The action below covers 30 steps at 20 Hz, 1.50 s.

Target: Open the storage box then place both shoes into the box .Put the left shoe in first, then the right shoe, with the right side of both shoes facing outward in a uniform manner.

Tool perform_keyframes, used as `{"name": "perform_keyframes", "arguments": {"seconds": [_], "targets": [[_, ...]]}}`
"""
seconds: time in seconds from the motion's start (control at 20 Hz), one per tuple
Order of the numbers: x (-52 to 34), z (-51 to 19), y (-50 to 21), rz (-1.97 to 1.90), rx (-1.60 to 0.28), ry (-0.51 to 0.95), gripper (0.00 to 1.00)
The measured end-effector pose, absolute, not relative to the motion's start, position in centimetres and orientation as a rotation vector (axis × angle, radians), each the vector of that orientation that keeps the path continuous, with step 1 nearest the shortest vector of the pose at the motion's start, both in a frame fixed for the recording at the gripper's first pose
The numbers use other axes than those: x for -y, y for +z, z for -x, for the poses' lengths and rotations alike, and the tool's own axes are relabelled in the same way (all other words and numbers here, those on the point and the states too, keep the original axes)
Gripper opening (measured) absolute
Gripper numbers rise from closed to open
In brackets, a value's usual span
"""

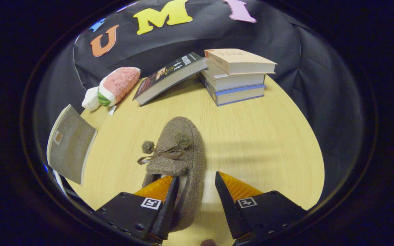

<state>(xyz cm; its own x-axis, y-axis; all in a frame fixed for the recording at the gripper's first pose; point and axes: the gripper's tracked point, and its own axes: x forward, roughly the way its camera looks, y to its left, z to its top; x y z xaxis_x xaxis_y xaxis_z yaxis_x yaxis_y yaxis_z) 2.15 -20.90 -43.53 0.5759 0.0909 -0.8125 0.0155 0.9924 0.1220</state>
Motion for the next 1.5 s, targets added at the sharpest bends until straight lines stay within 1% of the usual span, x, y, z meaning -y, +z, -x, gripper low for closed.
{"name": "perform_keyframes", "arguments": {"seconds": [0.15,0.25,0.3,0.35,0.55,0.8,1.2,1.4,1.5], "targets": [[20.9,-2.6,-43.7,-0.132,-0.957,0.021,0.26],[20.8,-2.6,-43.6,-0.135,-0.966,0.006,0.03],[20.9,-2.5,-43.5,-0.153,-0.970,-0.003,0.03],[20.8,-2.5,-43.5,-0.181,-0.980,-0.011,0.01],[19.7,-1.7,-42.0,-0.281,-0.998,-0.028,0.00],[16.3,-0.5,-36.5,-0.344,-0.952,-0.066,0.00],[5.0,1.1,-25.1,-0.417,-0.836,-0.126,0.00],[-3.9,1.0,-20.6,-0.446,-0.782,-0.110,0.00],[-8.5,0.6,-19.5,-0.435,-0.757,-0.090,0.00]]}}
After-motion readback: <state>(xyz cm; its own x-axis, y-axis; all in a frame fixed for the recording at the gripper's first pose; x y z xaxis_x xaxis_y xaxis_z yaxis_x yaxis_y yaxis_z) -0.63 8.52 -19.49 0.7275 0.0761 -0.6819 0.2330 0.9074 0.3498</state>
